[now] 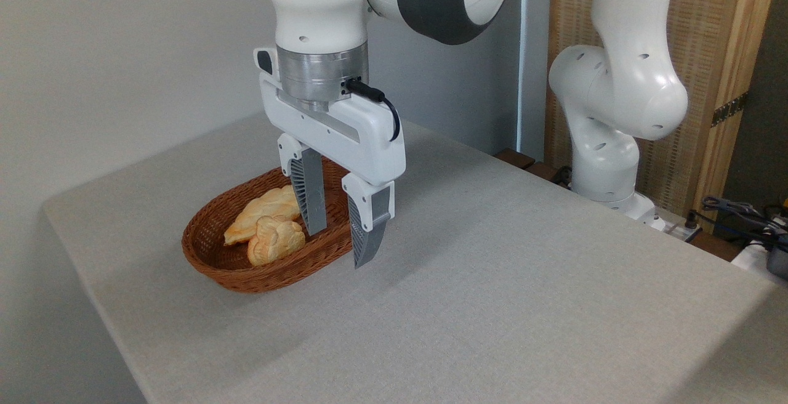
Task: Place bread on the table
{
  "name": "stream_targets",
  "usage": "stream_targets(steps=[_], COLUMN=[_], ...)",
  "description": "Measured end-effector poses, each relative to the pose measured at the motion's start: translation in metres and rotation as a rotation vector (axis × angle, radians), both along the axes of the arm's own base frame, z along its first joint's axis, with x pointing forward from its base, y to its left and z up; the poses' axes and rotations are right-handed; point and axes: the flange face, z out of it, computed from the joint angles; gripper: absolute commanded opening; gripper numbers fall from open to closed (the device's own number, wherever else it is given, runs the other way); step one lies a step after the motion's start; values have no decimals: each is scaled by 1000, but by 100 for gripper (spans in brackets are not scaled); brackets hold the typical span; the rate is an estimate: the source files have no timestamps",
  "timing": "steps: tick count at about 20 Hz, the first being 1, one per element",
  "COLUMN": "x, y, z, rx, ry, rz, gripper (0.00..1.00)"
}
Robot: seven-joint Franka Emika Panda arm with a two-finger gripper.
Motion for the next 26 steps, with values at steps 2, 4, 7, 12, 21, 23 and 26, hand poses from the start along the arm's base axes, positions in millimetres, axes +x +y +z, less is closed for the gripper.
stream_targets(steps=[2, 4, 7, 12, 21, 23, 26], x=[0, -1, -2, -2, -16, -16, -11], y=[0, -4, -13, -30, -121, -136, -159], z=[0, -1, -1, -1, 7, 7, -4], rx=[0, 0, 0, 2, -14, -22, -37], ry=[3, 14, 17, 18, 18, 6, -15], rz=[-1, -7, -24, -44, 86, 119, 165], gripper=[100, 100, 100, 100, 100, 100, 100])
